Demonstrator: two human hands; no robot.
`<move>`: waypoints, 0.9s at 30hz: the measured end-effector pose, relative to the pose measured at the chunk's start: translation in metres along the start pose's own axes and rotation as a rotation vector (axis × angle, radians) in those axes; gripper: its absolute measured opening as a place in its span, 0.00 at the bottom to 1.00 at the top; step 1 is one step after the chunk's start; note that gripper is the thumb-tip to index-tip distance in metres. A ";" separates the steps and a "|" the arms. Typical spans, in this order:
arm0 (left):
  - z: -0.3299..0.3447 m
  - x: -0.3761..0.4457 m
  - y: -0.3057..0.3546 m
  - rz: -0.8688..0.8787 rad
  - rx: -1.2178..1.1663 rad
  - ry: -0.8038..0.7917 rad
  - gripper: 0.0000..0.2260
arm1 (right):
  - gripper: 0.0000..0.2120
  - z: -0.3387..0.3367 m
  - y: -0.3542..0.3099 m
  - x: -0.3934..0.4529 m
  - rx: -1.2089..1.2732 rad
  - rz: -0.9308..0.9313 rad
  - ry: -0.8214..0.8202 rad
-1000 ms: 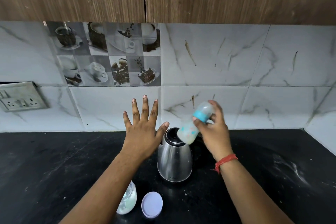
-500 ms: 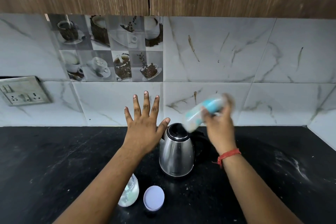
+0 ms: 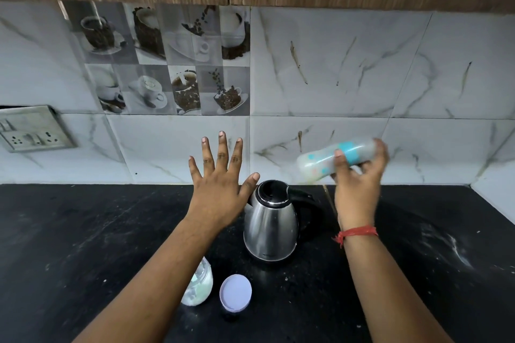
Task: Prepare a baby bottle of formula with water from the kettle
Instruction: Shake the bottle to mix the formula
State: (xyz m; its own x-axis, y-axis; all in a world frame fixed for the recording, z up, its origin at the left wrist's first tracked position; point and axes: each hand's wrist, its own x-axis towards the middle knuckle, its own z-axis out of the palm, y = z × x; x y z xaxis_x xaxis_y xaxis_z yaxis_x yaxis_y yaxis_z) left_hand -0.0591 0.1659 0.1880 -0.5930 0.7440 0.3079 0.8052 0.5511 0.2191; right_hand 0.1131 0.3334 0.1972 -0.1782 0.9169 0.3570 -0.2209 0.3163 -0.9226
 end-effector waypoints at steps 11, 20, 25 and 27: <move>0.017 -0.007 0.005 0.016 -0.004 -0.033 0.37 | 0.34 0.011 0.023 -0.033 -0.329 -0.049 -0.531; 0.041 -0.024 0.000 0.001 0.006 -0.088 0.36 | 0.36 0.002 0.050 -0.049 -0.369 -0.030 -0.629; 0.065 -0.045 -0.006 -0.006 -0.011 -0.104 0.36 | 0.38 -0.012 0.067 -0.061 -0.427 -0.025 -0.647; 0.077 -0.055 -0.006 -0.008 -0.011 -0.119 0.36 | 0.38 -0.019 0.075 -0.069 -0.432 -0.008 -0.651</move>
State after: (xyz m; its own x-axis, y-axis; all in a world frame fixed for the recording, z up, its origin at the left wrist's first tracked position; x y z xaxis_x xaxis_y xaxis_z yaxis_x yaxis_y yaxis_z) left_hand -0.0319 0.1501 0.0985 -0.5956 0.7795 0.1939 0.8000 0.5535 0.2316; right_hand 0.1271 0.2989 0.1003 -0.7342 0.6292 0.2550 0.1442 0.5116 -0.8471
